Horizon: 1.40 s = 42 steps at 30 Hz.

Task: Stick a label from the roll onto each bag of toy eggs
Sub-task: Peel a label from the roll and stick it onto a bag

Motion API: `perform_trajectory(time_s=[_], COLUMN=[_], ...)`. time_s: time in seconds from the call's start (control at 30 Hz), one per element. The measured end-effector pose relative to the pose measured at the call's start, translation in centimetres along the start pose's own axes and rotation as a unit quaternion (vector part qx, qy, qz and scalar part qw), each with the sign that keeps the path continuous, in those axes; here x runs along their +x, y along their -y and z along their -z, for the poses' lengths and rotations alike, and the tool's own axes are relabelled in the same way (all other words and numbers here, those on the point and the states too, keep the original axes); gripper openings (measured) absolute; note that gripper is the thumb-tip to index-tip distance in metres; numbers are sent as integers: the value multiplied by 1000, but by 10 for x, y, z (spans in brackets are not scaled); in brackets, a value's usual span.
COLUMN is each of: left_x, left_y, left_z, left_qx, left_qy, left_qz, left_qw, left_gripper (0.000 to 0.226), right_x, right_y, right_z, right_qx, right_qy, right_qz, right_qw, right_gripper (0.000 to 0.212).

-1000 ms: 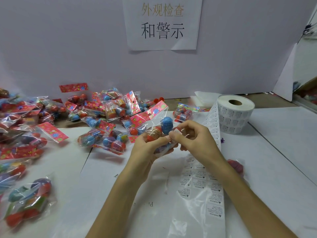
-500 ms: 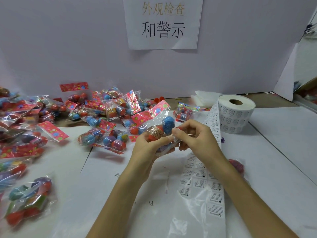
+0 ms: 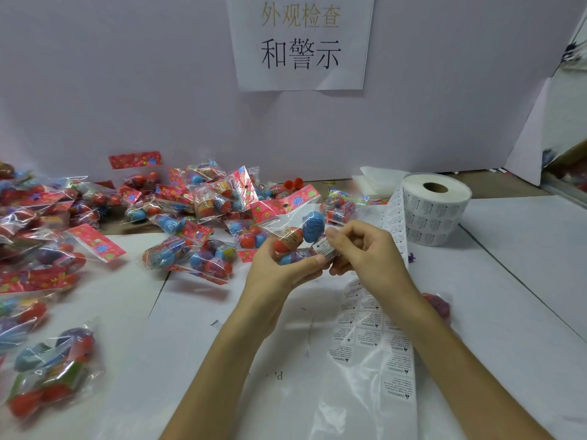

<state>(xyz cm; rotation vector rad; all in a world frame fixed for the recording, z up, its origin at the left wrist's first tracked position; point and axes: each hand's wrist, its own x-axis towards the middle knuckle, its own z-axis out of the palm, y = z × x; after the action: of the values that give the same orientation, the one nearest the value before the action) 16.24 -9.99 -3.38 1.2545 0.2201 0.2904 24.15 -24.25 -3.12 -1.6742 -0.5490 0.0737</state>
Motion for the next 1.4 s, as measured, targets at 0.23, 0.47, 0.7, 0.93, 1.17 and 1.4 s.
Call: perform_trajectory(time_s=[0.23, 0.47, 0.7, 0.93, 1.17, 1.4], left_x=[2, 1, -2, -3, -3, -1], left_y=[-1, 0, -4, -5, -5, -4], left_z=[3, 4, -1, 0, 0, 2], left_qx=[-16, -17, -15, -5, -6, -29], left_qy=[-1, 2, 18, 2, 3, -11], left_qz=[13, 14, 3, 4, 0, 15], left_qw=[1000, 1000, 1000, 1000, 1000, 999], left_gripper=[53, 53, 60, 55, 60, 38], right_x=[0, 1, 2, 2, 0, 1], right_y=[1, -1, -3, -3, -2, -1], right_z=[-1, 0, 1, -1, -1, -3], right_qx=[-9, -4, 2, -14, -33, -10], right_qy=[22, 30, 22, 33, 31, 36], right_qz=[-2, 5, 25, 24, 47, 42], right_qw=[1000, 1000, 999, 999, 998, 998], right_gripper=[20, 25, 29, 18, 16, 14])
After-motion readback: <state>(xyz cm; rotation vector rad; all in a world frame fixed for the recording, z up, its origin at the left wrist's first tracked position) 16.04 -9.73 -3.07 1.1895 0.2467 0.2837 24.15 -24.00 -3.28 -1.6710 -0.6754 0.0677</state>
